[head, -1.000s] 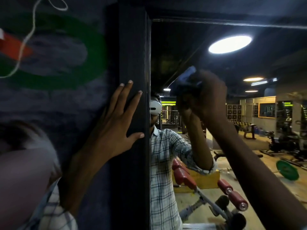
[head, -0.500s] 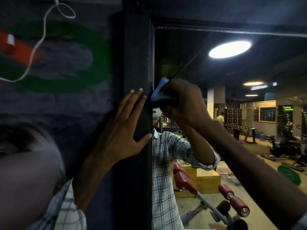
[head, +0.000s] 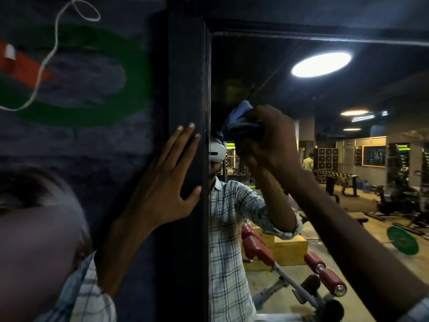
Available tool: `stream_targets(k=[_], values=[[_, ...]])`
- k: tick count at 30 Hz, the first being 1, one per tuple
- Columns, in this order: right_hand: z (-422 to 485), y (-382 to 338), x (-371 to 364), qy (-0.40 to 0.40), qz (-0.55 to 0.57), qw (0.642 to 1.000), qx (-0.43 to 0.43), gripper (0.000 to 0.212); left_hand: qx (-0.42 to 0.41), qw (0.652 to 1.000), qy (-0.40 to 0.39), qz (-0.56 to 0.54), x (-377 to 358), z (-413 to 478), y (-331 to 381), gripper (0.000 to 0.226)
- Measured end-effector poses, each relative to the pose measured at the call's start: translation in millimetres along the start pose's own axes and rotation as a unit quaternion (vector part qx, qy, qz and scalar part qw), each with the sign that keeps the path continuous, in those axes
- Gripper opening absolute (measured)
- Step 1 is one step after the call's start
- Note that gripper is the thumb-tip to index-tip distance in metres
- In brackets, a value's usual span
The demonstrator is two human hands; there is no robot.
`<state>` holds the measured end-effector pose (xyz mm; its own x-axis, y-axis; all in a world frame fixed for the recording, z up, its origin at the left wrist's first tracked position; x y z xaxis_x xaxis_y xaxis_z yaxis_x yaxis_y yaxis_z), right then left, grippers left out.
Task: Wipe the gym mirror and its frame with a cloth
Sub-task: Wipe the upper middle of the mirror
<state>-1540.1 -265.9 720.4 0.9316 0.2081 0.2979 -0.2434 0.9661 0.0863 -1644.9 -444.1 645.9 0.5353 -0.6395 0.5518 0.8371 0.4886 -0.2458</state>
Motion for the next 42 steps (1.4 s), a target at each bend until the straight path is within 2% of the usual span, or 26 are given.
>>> stream_targets(k=[1, 2, 4, 5, 6, 10, 11, 12, 15, 16, 17, 19, 20, 21, 22, 25, 26, 27, 30, 31, 32, 35, 36, 37, 40, 42], values=[[-7.3, -1.2, -2.9, 0.008, 0.004, 1.0, -0.009, 0.027, 0.001, 1.0, 0.0, -0.004, -0.6, 0.0, 0.7, 0.104], [-16.9, -7.0, -15.5, -0.026, 0.006, 1.0, 0.007, 0.028, 0.001, 1.0, -0.001, -0.007, -1.5, 0.2, 1.1, 0.102], [-42.2, -20.3, -49.1, -0.175, 0.009, 0.982, 0.073, 0.028, -0.003, 1.0, -0.001, -0.011, -3.2, 1.0, 1.0, 0.096], [-52.1, -18.4, -52.8, -0.226, 0.007, 0.97, 0.093, 0.029, -0.004, 1.0, 0.0, -0.011, -3.7, 1.1, 0.8, 0.095], [-53.8, -9.7, -44.8, -0.231, 0.009, 0.969, 0.088, 0.03, -0.001, 1.0, 0.001, -0.01, -4.1, 1.0, 1.1, 0.094], [-46.5, 25.7, 21.9, -0.008, 0.047, 0.999, -0.016, 0.022, 0.017, 1.0, 0.015, -0.011, -4.3, 1.8, 6.8, 0.09], [-52.7, 23.2, 22.7, 0.007, 0.061, 0.998, -0.021, 0.021, 0.019, 0.999, 0.02, -0.018, -4.4, 2.7, 9.3, 0.089], [-61.0, 15.1, 13.0, -0.027, 0.069, 0.997, -0.006, 0.021, 0.018, 0.999, 0.024, -0.025, -4.6, 4.2, 12.2, 0.087], [-91.8, -0.9, -24.3, -0.252, 0.013, 0.964, 0.078, 0.029, 0.006, 0.999, 0.021, -0.024, -8.9, 10.3, 23.3, 0.086], [-91.5, 7.7, -17.1, -0.259, 0.003, 0.963, 0.077, 0.03, 0.005, 1.0, 0.021, -0.019, -10.3, 12.0, 26.3, 0.087], [-85.3, 23.6, -2.9, -0.217, 0.003, 0.975, 0.051, 0.03, 0.004, 1.0, 0.023, -0.015, -11.5, 13.8, 28.5, 0.089], [-74.4, 58.4, 38.6, -0.052, 0.01, 0.998, -0.026, 0.026, 0.012, 0.999, 0.033, -0.016, -12.6, 16.9, 31.9, 0.091], [-76.6, 68.9, 51.0, 0.013, 0.014, 0.998, -0.055, 0.025, 0.014, 0.999, 0.04, -0.022, -13.4, 18.6, 33.3, 0.091], [-81.0, 69.1, 54.0, 0.042, 0.016, 0.997, -0.065, 0.025, 0.014, 0.999, 0.045, -0.027, -14.3, 20.6, 35.8, 0.091], [-85.2, 61.3, 45.4, 0.019, 0.016, 0.998, -0.052, 0.026, 0.012, 0.998, 0.048, -0.029, -15.5, 22.8, 38.6, 0.09], [-93.9, 42.4, 17.0, -0.17, -0.008, 0.985, 0.028, 0.035, 0.002, 0.998, 0.051, -0.024, -20.0, 29.4, 47.4, 0.091], [-89.2, 49.8, 24.3, -0.18, -0.017, 0.983, 0.034, 0.035, 0.001, 0.998, 0.052, -0.024, -20.5, 31.3, 49.8, 0.092], [-80.0, 62.8, 39.2, -0.146, -0.017, 0.989, 0.016, 0.035, 0.002, 0.998, 0.052, -0.025, -21.1, 33.5, 52.1, 0.093], [-66.0, 107.2, 89.6, 0.053, 0.016, 0.992, -0.112, 0.038, 0.003, 0.998, 0.045, -0.034, -25.4, 39.6, 61.3, 0.097], [-69.0, 106.9, 90.3, 0.081, 0.023, 0.989, -0.121, 0.037, 0.002, 0.998, 0.043, -0.038, -27.5, 41.3, 65.1, 0.097], [-71.8, 96.4, 81.0, 0.062, 0.027, 0.993, -0.094, 0.034, 0.002, 0.998, 0.041, -0.042, -29.6, 42.9, 69.1, 0.096], [-85.2, 63.1, 38.4, -0.148, -0.016, 0.989, 0.019, 0.032, -0.004, 0.997, 0.042, -0.057, -35.2, 46.6, 80.7, 0.095], [-84.4, 68.6, 40.6, -0.177, -0.024, 0.983, 0.03, 0.033, -0.005, 0.997, 0.044, -0.063, -37.1, 47.6, 83.2, 0.094], [-79.3, 79.5, 52.7, -0.153, -0.029, 0.988, 0.023, 0.032, -0.006, 0.997, 0.045, -0.067, -39.1, 48.6, 85.6, 0.092], [-69.6, 132.4, 110.1, 0.05, -0.014, 0.995, -0.081, 0.028, -0.005, 0.997, 0.052, -0.061, -44.4, 51.8, 92.7, 0.088], [-83.9, 137.3, 113.2, 0.106, 0.015, 0.989, -0.099, 0.025, -0.003, 0.997, 0.05, -0.062, -48.9, 52.6, 98.5, 0.09]])
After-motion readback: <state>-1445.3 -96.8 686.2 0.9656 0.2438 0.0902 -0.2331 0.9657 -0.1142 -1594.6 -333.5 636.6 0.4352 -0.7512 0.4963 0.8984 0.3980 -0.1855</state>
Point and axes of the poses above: each hand's wrist, its own z-axis towards the middle knuckle, its own x-axis out of the back of the hand, y = z × x, the point moved 7 cm from there along z, towards the middle knuckle, and after that the axes turned 12 degrees about -y, right-handed, at the moved point
